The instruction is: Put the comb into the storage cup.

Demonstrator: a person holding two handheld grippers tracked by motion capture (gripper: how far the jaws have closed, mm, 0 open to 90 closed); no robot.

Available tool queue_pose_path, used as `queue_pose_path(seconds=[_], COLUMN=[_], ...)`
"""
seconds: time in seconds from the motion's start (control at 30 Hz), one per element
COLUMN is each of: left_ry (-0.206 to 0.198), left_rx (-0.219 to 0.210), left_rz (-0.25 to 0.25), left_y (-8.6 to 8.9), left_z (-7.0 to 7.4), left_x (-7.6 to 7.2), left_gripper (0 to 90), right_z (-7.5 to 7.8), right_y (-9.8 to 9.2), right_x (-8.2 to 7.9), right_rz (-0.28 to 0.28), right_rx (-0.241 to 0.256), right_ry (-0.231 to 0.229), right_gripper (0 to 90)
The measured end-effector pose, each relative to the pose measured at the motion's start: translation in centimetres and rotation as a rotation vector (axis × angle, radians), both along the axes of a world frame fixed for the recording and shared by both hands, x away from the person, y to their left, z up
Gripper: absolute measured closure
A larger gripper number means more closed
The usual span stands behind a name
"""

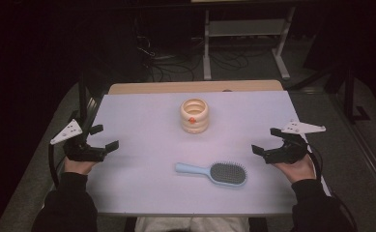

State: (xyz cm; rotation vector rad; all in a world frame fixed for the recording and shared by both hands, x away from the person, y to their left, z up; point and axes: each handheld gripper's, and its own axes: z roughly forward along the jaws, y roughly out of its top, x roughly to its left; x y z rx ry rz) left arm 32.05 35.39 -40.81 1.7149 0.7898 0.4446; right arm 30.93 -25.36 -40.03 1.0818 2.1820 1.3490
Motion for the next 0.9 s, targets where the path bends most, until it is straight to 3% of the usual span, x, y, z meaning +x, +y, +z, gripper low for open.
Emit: queue_pose_path(seconds=[0.9], left_ry=[0.011], left_rx=[0.025], left_rz=[-0.025], left_y=[-0.39], left_z=[0.46], left_x=[0.47], left_gripper=[0.0], right_z=[0.03], right_y=[-0.03], right_x=[-0.23], right_rz=[0.014], right_rx=[0.008], right_ry=[0.000], right_gripper=[0.0])
